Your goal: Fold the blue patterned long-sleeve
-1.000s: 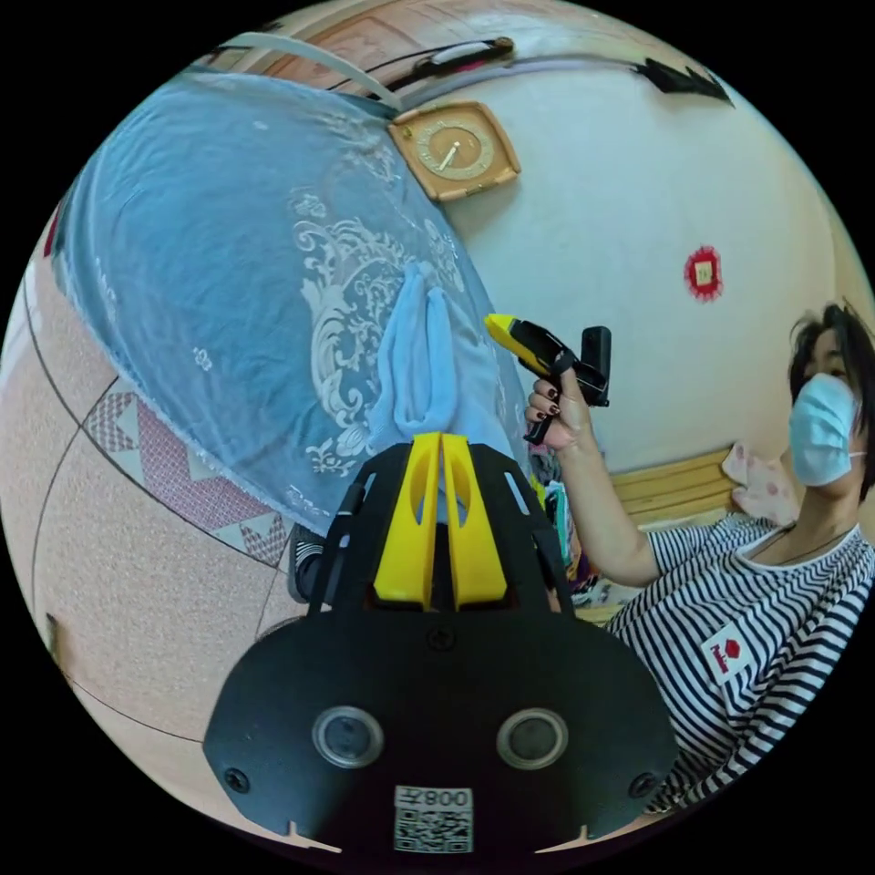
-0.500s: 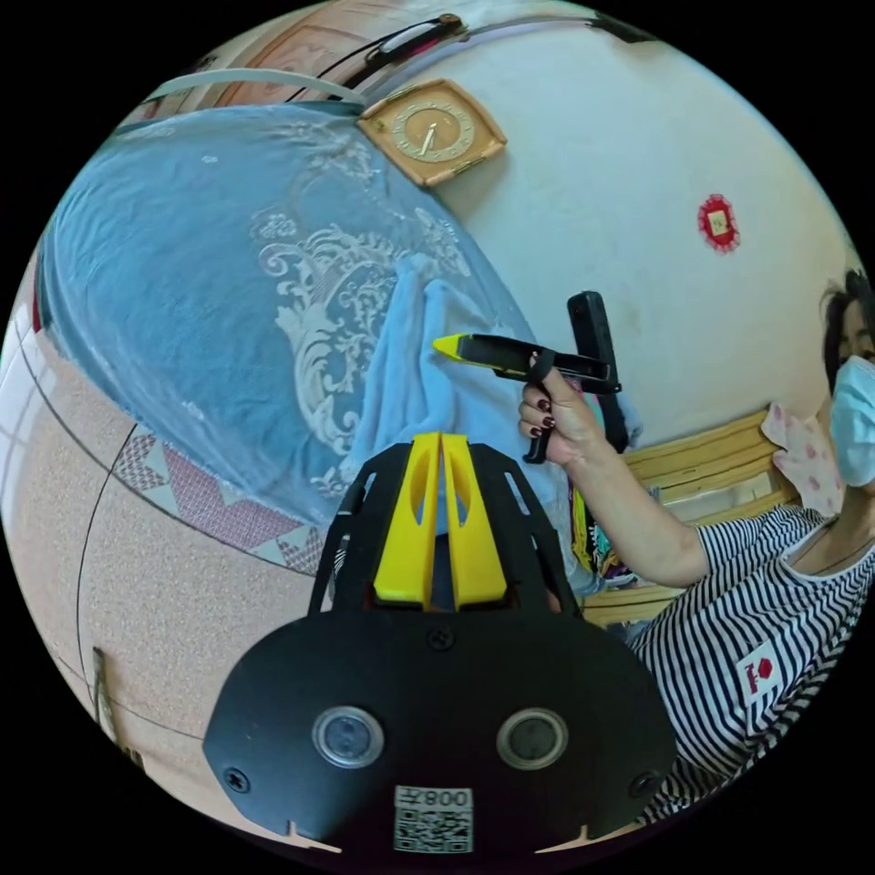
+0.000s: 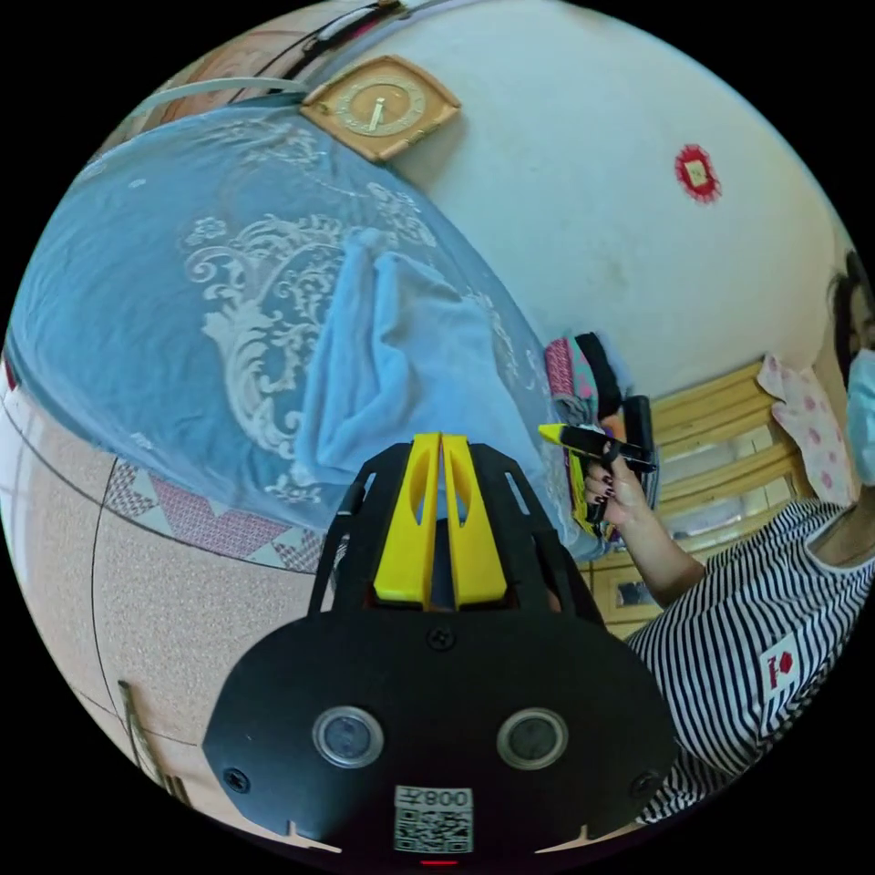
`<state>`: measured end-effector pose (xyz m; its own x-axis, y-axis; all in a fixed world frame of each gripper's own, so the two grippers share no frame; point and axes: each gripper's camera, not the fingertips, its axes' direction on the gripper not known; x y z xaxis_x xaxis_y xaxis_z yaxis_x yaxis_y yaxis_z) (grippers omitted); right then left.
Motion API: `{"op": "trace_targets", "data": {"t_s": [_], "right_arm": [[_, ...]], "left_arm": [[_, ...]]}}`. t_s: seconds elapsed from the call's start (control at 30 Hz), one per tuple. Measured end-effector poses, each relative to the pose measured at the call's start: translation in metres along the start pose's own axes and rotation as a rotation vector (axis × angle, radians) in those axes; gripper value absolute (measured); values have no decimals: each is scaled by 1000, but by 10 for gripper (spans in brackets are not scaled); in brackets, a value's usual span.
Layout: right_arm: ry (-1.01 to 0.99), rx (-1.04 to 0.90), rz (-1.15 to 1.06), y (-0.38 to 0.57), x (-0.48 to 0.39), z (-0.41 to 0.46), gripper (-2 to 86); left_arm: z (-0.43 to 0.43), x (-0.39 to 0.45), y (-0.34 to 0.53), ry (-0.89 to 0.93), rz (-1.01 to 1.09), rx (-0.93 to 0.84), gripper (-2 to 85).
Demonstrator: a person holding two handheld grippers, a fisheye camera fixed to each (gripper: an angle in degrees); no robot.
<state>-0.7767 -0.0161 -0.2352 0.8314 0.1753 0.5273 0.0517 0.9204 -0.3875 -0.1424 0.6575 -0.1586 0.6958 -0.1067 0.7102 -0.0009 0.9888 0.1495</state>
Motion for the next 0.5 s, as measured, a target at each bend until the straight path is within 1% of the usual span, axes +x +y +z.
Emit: {"op": "trace_targets", "data": {"t_s": [0.03, 0.1, 0.17, 0.27, 0.37, 0.43, 0.5], "right_arm": [[-47, 20, 47, 20, 9, -1, 11], [-54, 36, 68, 45, 13, 2, 19], [8, 33, 88, 66, 11, 6, 32], [59, 57, 103, 99, 6, 13, 63], [86, 59, 69, 122, -7, 34, 78], [160, 42, 54, 133, -18, 57, 83], [186, 47, 43, 139, -23, 71, 81]], "left_arm": [[11, 20, -2, 23, 39, -35, 18], [28, 51, -6, 29, 106, -95, 32], [50, 96, -9, 16, 202, -169, 43], [71, 139, -11, 22, 251, -247, 51], [81, 172, -13, 28, 248, -260, 55], [83, 194, -16, 27, 259, -254, 55], [86, 216, -20, 6, 283, -259, 56]]}}
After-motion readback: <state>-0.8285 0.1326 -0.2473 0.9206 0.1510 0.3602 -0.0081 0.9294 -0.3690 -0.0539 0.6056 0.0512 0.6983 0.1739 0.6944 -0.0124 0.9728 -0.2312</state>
